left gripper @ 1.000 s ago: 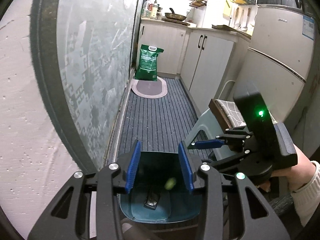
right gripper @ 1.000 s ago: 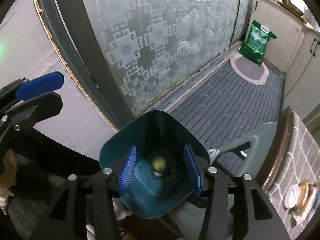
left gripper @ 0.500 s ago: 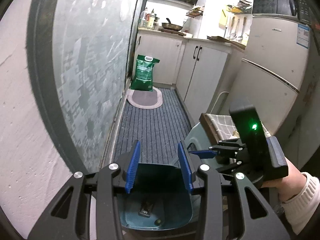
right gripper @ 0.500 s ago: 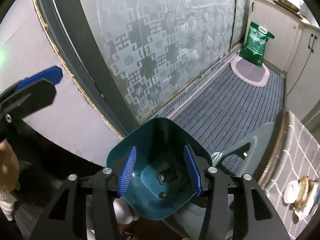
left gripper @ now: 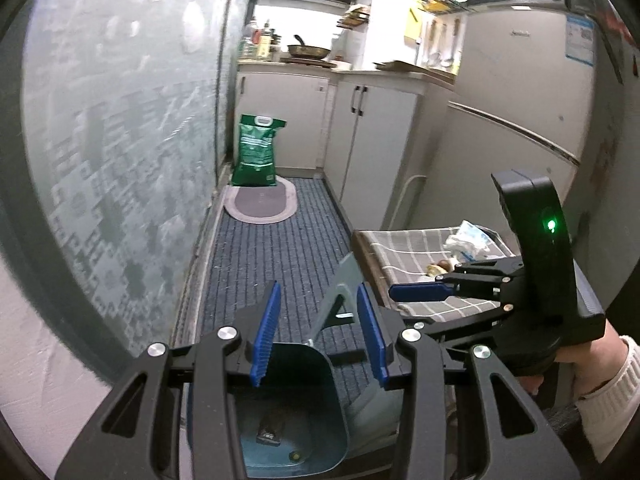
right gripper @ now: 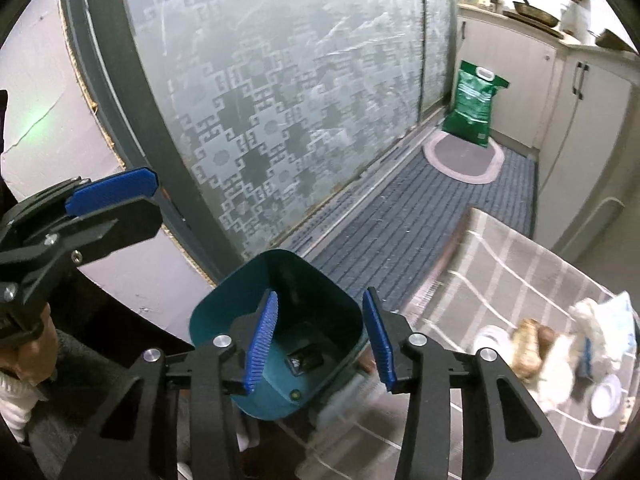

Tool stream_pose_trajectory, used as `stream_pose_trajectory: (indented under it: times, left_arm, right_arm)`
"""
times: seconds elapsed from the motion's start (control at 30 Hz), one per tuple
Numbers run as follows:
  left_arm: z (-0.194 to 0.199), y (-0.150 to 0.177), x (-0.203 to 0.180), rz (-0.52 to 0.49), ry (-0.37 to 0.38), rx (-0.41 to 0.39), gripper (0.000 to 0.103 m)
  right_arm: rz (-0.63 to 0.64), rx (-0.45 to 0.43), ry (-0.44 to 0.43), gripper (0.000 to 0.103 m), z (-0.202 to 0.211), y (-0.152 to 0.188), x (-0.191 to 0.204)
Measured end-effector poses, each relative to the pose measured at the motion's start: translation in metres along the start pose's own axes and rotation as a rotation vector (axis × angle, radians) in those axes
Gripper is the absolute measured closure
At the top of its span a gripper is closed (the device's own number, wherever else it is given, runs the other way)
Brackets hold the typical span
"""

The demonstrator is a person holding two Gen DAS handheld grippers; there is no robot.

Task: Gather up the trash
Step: 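Return the left tool to the table and grasp the small white cup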

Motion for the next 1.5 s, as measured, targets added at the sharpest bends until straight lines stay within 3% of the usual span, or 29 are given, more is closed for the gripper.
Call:
stream_pose_trajectory:
  times: [0.8,1.5]
  left_arm:
    - [-0.090,0.020,-0.111,-0.208,0.098,0.140,0.059]
    - [-0.153,0.028,-0.134,-0.251,0.026,0.243,0.059]
  right_arm:
    - [-0.116,-0.038,0.128,0.070,0.074,0.068,-0.101]
    - [-0.106,-0.031,0.178,0.070,0.094,0.099,-0.131]
Point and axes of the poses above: each gripper's, at about its wrist camera, not at the fingertips, and z roughly against the way its jaws point, x to its left, y to its underside, the point moved 4 cm from there along -z, roughly the way its jaws point, and after that the axes turned 3 degrees about -y, right-handed, at the moved point
